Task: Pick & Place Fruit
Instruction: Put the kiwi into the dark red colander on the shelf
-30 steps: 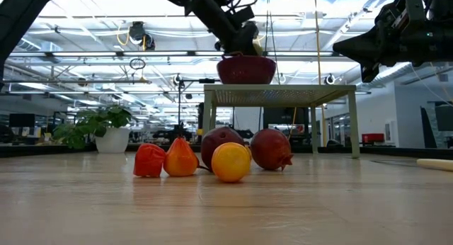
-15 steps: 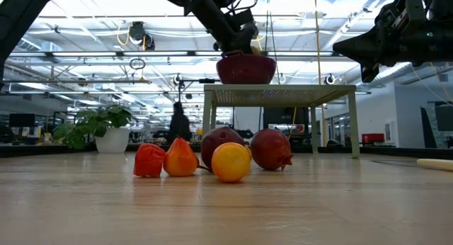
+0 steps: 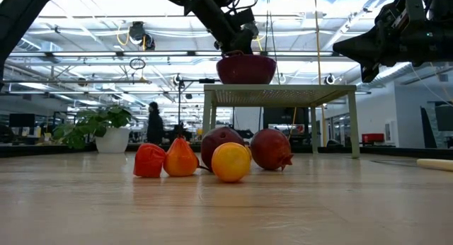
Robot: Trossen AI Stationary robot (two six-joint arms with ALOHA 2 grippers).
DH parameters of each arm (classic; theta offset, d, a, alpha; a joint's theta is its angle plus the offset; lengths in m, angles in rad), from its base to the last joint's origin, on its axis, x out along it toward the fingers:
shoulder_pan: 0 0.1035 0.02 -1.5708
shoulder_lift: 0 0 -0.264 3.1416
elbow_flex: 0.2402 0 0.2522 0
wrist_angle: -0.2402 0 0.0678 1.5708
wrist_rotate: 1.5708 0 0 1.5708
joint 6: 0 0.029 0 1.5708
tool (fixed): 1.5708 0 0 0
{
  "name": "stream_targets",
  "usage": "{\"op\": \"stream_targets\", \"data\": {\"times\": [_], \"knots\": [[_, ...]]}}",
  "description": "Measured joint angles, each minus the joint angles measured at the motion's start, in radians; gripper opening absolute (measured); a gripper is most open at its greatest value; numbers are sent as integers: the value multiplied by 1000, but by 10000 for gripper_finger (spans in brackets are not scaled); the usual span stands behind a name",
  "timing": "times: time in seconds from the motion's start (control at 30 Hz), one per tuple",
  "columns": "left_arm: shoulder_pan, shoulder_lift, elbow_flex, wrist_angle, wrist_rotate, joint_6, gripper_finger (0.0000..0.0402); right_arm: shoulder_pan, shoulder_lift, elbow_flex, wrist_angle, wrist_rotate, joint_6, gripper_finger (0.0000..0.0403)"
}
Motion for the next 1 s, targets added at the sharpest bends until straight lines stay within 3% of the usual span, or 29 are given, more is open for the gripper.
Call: {"op": "stream_targets", "data": {"times": [0.37, 0.6, 0.77, 1.0], "knots": [[-6, -11, 0, 3, -39, 19, 290, 0, 0, 0, 0, 0, 0, 4], [-30, -88, 0, 16, -86, 46, 290, 0, 0, 0, 0, 0, 0, 4], [-69, -174, 0, -21, -90, -40, 289, 0, 0, 0, -1, 0, 0, 4], [-177, -285, 0, -180, -87, -278, 289, 0, 0, 0, 0, 0, 0, 4]]}}
